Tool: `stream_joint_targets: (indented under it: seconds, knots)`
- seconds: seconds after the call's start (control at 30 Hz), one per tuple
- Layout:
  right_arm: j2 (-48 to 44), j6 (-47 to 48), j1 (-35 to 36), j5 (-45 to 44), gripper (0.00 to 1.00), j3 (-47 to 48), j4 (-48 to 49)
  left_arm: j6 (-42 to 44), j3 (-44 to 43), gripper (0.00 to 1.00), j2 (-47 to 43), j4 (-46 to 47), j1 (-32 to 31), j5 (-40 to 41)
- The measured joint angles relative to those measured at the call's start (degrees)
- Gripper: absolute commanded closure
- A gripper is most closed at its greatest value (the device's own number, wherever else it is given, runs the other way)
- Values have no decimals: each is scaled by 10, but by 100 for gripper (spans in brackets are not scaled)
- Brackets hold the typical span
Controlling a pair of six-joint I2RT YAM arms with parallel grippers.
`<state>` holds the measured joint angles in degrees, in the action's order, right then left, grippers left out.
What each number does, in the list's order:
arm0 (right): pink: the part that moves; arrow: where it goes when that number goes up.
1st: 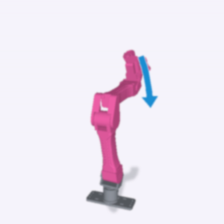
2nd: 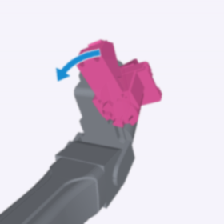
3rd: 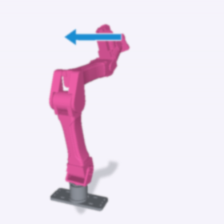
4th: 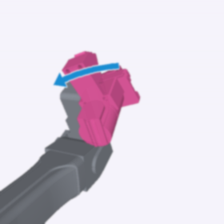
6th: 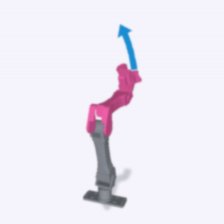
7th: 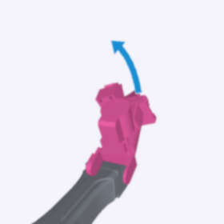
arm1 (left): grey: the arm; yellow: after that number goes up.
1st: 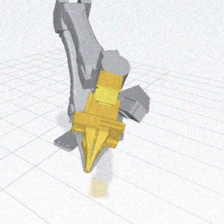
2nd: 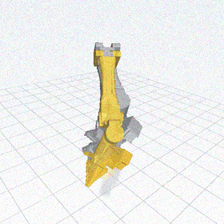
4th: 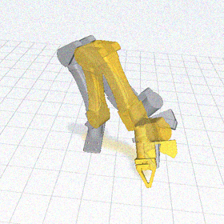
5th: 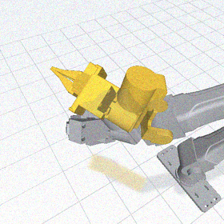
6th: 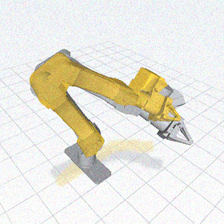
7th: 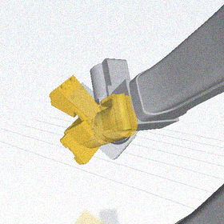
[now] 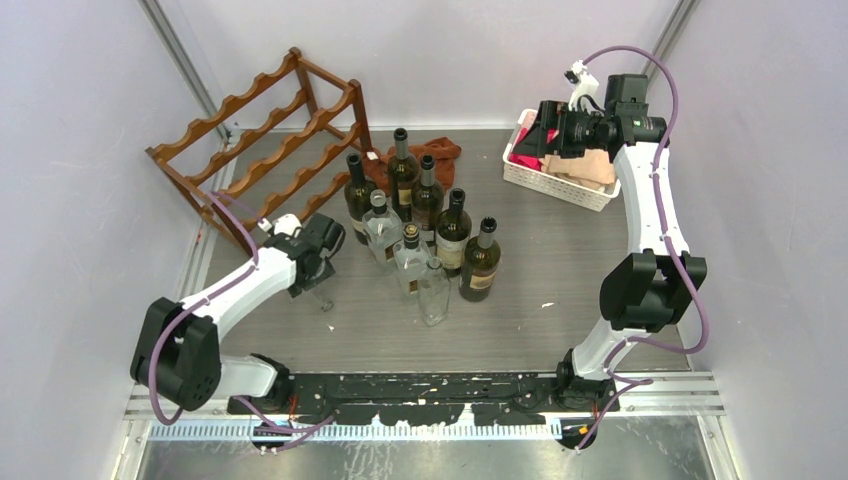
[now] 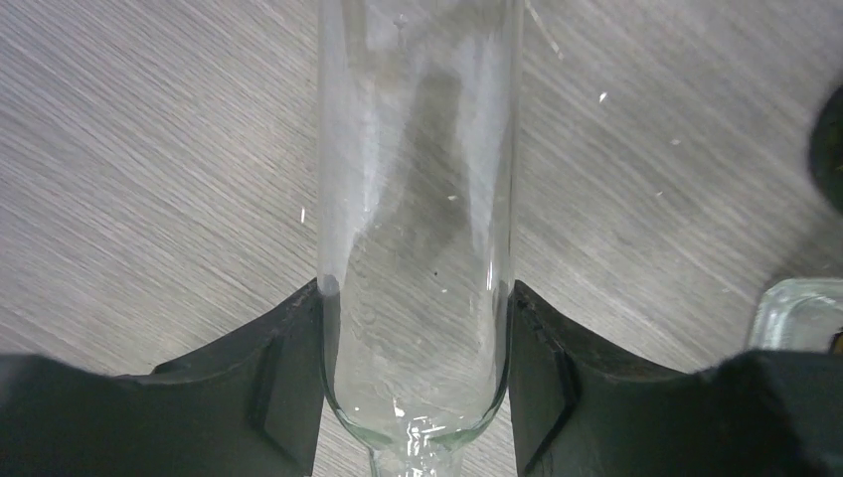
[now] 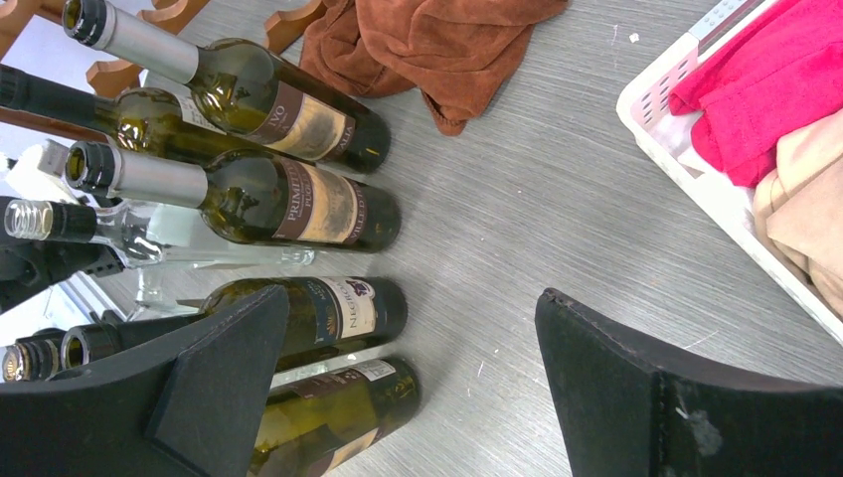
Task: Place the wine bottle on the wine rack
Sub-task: Pick up the wine bottle from the center of the board.
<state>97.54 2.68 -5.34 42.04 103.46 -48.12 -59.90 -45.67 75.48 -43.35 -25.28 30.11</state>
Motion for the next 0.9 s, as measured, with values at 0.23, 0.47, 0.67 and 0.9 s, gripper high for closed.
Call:
stream_joint_targets:
  seconds: [0.23,0.47,0.67,0.9]
  knots:
    - [0,0,0,0,0,1,-4,-15,-59,100,9,-55,0,38]
    - [0,3,0,0,0,2,-9,-28,-91,100,11,-96,-7,63]
    - [0,3,0,0,0,2,-9,-32,-113,100,8,-125,-26,100]
    - [0,3,0,0,0,4,-9,-16,-118,100,-2,-118,-23,132]
